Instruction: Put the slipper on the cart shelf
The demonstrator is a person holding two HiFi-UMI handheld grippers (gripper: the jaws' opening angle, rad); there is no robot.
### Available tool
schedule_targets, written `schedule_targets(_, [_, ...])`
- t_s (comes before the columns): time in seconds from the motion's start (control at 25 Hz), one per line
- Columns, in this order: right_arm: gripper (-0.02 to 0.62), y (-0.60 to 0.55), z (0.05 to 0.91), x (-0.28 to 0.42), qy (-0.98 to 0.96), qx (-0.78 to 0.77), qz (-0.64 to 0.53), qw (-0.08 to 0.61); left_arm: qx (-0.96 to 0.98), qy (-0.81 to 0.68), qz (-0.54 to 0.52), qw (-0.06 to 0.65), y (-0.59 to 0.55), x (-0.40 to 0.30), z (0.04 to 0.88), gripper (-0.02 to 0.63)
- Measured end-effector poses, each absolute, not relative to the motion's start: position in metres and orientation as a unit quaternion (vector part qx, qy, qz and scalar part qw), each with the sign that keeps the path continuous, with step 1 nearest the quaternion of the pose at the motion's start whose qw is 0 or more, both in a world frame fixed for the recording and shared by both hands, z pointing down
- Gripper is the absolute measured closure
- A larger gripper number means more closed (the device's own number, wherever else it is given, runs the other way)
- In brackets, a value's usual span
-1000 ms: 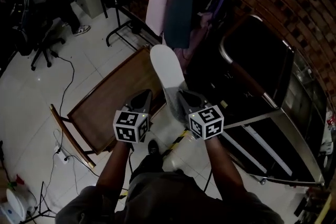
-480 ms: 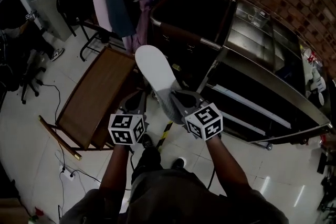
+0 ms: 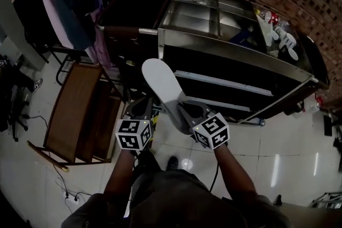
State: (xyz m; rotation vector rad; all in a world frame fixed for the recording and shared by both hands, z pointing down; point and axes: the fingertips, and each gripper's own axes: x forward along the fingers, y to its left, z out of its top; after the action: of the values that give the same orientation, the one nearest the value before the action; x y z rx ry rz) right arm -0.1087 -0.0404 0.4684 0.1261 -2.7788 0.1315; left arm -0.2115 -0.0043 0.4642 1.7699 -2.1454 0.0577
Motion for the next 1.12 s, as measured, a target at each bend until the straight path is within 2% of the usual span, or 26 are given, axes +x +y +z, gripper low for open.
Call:
schedule_targets(0.56, [0.586, -0.152, 0.493, 0.065, -0.939, 0.268, 0.111, 0.183, 0.777, -0.596, 0.069, 0.192, -0.155, -0.042, 0.483, 0.598])
schedule_targets(0.88, [0.586, -0.234, 0.500, 0.133, -0.890, 0.398, 0.135, 0.175, 0.845, -0.492, 0.098, 0.185, -0.241, 0.030, 0.495, 0.598])
schedule_targets(1.12, [0.586, -0.282, 0.509, 0.162, -0.858, 0.458, 0.153, 0.175, 0.864, -0.454, 0.111, 0.189, -0.288, 0.059, 0.508, 0.598])
